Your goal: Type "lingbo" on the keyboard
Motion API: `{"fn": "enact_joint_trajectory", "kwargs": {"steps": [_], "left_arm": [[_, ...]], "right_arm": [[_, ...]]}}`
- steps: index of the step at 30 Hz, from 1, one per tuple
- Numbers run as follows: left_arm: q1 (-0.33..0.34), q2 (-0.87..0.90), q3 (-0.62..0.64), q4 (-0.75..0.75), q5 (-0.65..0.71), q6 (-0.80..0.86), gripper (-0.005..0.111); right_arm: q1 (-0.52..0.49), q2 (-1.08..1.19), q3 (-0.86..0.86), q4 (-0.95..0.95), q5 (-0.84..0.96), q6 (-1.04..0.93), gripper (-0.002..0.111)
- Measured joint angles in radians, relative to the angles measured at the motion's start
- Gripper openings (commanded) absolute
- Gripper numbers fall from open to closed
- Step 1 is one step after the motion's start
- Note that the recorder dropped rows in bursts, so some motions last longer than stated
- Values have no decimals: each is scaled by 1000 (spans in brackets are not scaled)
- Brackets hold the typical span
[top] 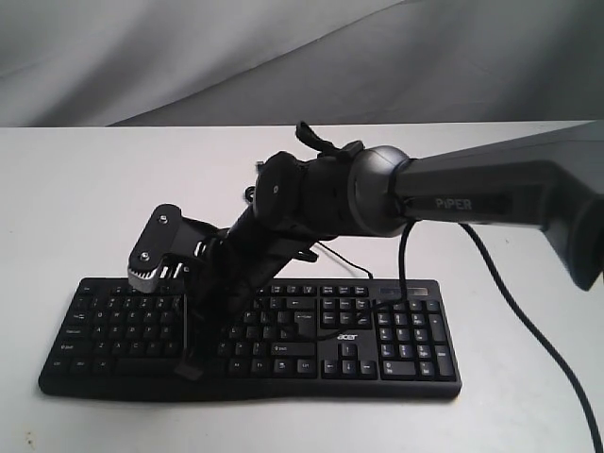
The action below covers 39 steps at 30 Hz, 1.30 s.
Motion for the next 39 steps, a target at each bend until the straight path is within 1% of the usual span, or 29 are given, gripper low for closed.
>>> {"fn": "enact_joint_trajectory", "kwargs": {"steps": [33,39], "left_arm": [[0,0,0,0,0,0,1],[0,0,0,0,0,0,1]], "right_arm": [[4,36,0,17,2,-24,0],[21,38,-65,15,6,-21,0]]}}
